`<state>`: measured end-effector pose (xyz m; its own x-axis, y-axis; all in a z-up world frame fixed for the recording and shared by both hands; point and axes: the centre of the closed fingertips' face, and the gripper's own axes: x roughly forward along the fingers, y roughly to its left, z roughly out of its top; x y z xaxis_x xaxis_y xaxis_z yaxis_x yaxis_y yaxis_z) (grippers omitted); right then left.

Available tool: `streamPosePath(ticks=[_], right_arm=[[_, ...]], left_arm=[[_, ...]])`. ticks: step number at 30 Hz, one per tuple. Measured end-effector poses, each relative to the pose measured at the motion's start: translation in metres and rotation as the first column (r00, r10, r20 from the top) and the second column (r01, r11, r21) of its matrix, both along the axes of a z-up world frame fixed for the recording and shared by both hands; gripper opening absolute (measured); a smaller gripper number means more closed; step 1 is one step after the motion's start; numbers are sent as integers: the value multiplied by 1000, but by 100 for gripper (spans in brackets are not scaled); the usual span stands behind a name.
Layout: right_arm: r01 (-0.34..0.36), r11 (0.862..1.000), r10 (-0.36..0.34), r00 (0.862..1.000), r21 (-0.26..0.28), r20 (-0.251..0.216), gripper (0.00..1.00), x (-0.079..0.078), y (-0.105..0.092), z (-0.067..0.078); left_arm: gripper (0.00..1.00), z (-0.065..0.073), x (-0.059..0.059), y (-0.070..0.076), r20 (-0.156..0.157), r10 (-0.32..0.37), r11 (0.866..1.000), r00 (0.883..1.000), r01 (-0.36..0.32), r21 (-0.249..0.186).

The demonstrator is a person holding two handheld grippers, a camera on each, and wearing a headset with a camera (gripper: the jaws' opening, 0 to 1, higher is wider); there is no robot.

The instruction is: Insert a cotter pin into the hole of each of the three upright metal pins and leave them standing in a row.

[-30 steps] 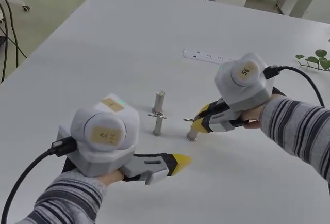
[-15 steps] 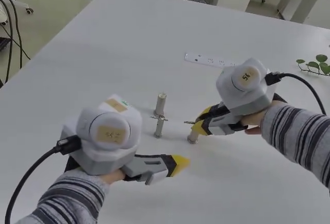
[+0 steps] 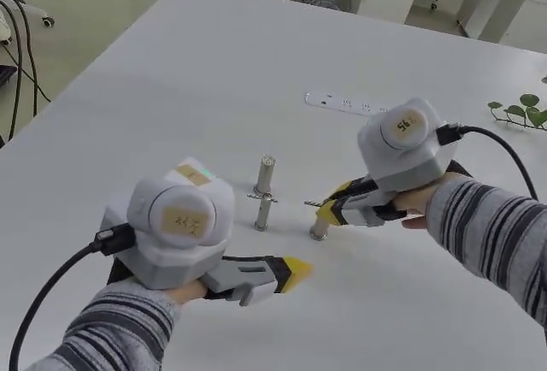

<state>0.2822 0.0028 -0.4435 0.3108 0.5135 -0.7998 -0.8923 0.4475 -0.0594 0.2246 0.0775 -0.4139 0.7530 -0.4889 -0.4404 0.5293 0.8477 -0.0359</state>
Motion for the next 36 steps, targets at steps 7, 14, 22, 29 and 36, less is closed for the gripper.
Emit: streamPosePath(ticks=[7,14,22,29,36], right_arm=[[16,995,-19,999,103,32,20,6,11,23],[81,969,-83,997,233,-3,26,23,35,36],[104,950,-108,994,295,-3,29,41,69,28],[123,949,-122,992,291,-21,25,53,86,13],[122,957,-118,993,265,-29,20,62,89,-5]], left_arm=[[99,0,-1,-2,0,-8,1000,1000,8,3],[99,6,0,-6,24,-7,999,1000,8,-33],[99,5,-1,-8,25,-16,1000,1000,17,-20],[99,2,-1,-9,13,-23,999,1000,23,-22],[98,0,-3,-9,-2,-22,1000,1000,21,-19]])
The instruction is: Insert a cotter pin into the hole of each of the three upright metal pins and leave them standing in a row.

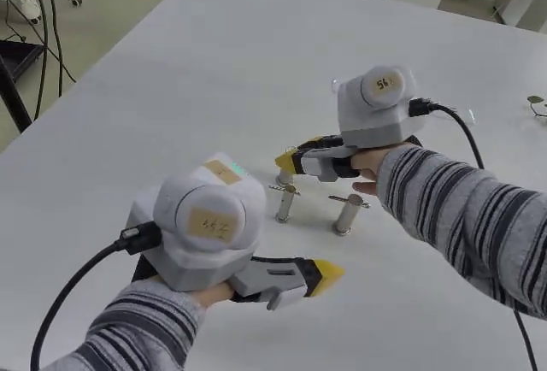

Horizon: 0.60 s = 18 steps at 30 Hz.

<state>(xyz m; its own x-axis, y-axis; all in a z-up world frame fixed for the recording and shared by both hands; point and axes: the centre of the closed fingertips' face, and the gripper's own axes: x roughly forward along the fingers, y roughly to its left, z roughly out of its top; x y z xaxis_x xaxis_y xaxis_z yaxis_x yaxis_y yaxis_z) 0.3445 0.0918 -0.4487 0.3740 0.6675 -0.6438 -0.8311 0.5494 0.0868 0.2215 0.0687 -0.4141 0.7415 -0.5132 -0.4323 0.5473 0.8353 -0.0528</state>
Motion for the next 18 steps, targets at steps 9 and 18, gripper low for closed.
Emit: streamPosePath(ticks=[9,18], right_arm=[[31,999,-31,999,20,-17,10,5,2,0],[6,1000,-5,1000,-26,27,8,1,-6,3]], left_arm=[[98,-3,-2,-3,-11,-15,1000,1000,15,14],[98,-3,-3,-2,-8,-16,1000,1000,16,17]])
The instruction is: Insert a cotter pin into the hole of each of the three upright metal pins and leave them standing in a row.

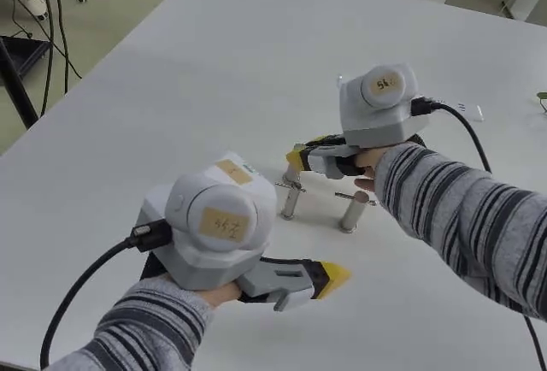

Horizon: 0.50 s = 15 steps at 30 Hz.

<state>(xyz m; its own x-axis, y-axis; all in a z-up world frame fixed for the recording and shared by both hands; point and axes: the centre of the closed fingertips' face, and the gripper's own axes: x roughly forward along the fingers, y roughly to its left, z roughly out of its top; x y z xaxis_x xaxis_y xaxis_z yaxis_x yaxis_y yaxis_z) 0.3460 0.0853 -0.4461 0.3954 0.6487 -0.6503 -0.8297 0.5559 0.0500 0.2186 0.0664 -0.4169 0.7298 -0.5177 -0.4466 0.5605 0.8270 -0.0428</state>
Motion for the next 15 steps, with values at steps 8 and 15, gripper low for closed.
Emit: streamPosePath(ticks=[8,15], right_arm=[[36,999,-36,999,-22,5,8,-1,-31,9],[78,995,-77,997,-63,16,8,-3,-70,13]], left_arm=[[98,2,-1,-5,9,-14,1000,1000,14,-12],[99,4,0,-5,15,-13,1000,1000,14,-20]])
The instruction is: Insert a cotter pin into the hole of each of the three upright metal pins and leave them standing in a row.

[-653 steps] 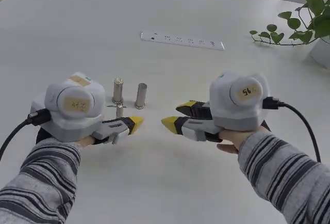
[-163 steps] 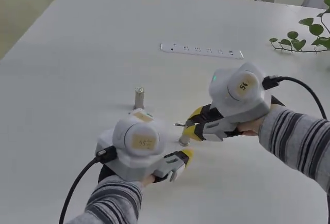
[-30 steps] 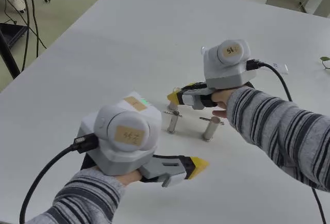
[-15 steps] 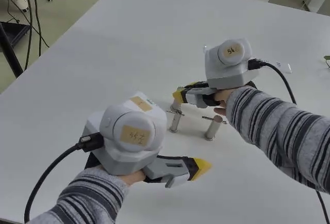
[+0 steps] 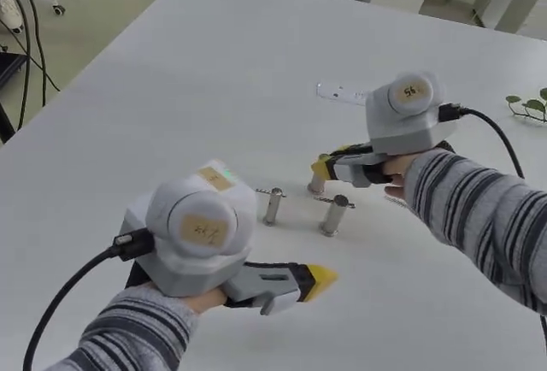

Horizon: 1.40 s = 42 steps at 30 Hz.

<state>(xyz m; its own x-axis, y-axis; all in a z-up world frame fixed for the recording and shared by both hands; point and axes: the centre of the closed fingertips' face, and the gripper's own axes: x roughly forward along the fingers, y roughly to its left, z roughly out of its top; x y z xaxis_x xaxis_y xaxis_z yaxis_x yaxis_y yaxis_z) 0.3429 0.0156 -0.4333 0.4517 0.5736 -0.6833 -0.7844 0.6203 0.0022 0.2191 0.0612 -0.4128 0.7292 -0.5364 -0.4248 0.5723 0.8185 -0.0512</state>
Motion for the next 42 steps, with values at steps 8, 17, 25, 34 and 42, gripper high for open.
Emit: streamPosePath(ticks=[8,17,25,34,42], right_arm=[[63,998,-63,998,-12,-26,8,-13,-42,-1],[81,996,-82,996,-44,-40,8,-32,-78,-8],[61,997,-63,996,-39,-56,8,-54,-93,-10],[-18,1000,16,998,-24,-55,8,-77,-87,-9],[-78,997,78,996,-14,-38,8,-93,-70,-7]], left_arm=[[98,-1,0,0,14,-5,1000,1000,5,28],[98,-3,-1,1,7,-5,999,1000,5,43],[98,-3,-2,0,10,-11,999,1000,10,50],[98,-3,-2,-1,12,-16,998,1000,15,56],[98,-3,-2,-1,12,-17,998,1000,16,59]])
